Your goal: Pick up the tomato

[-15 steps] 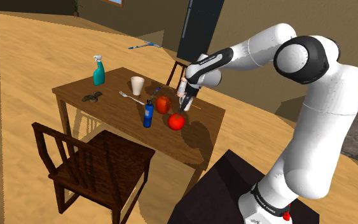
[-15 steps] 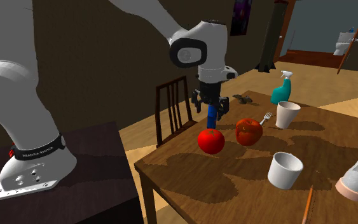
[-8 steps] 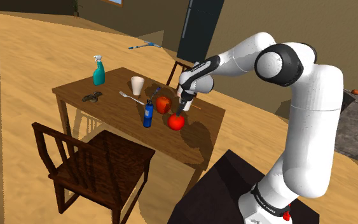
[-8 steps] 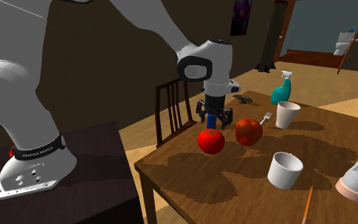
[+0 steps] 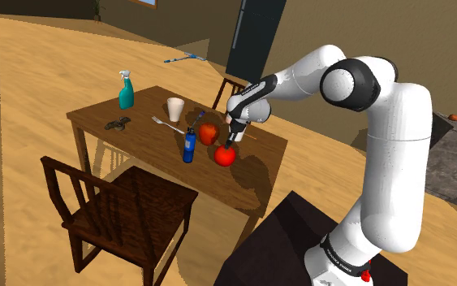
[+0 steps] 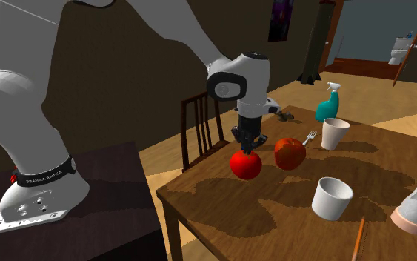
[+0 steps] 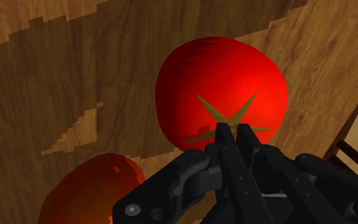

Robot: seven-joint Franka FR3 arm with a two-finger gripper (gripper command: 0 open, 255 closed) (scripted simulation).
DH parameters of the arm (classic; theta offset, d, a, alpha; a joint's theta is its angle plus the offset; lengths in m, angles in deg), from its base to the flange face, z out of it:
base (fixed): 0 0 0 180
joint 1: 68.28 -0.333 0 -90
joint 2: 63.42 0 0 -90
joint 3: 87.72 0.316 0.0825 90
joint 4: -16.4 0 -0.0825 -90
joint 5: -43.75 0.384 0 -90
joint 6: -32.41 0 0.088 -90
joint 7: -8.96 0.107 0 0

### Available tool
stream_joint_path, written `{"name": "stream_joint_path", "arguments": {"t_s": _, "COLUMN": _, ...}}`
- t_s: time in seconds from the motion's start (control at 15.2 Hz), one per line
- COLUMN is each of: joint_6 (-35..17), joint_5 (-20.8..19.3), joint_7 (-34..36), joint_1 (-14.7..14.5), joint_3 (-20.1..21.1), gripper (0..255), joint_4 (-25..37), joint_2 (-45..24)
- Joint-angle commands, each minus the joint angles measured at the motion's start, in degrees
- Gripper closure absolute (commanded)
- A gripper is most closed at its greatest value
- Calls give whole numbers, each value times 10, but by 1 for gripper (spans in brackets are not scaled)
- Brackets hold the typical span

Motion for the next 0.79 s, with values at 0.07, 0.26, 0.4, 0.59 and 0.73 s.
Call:
{"name": "stream_joint_path", "arguments": {"t_s": 0.07, "joint_6": 0, "joint_5": 0, "joint_7": 0, "joint_1": 0, "joint_3": 0, "gripper": 255, "joint_4": 0, "joint_2": 0}}
{"name": "stream_joint_path", "arguments": {"t_s": 0.26, "joint_6": 0, "joint_5": 0, "joint_7": 0, "joint_1": 0, "joint_3": 0, "gripper": 255, "joint_4": 0, "joint_2": 0}}
{"name": "stream_joint_path", "arguments": {"t_s": 0.4, "joint_6": 4, "joint_5": -3, "joint_7": 2, "joint_1": -1, "joint_3": -2, "gripper": 255, "joint_4": -1, "joint_2": 6}}
{"name": "stream_joint_path", "arguments": {"t_s": 0.59, "joint_6": 20, "joint_5": -14, "joint_7": 11, "joint_1": -6, "joint_3": -9, "gripper": 255, "joint_4": -1, "joint_2": 23}}
{"name": "stream_joint_path", "arguments": {"t_s": 0.73, "joint_6": 31, "joint_5": -21, "joint_7": 17, "joint_1": -9, "joint_3": -14, "gripper": 255, "joint_4": -1, "joint_2": 34}}
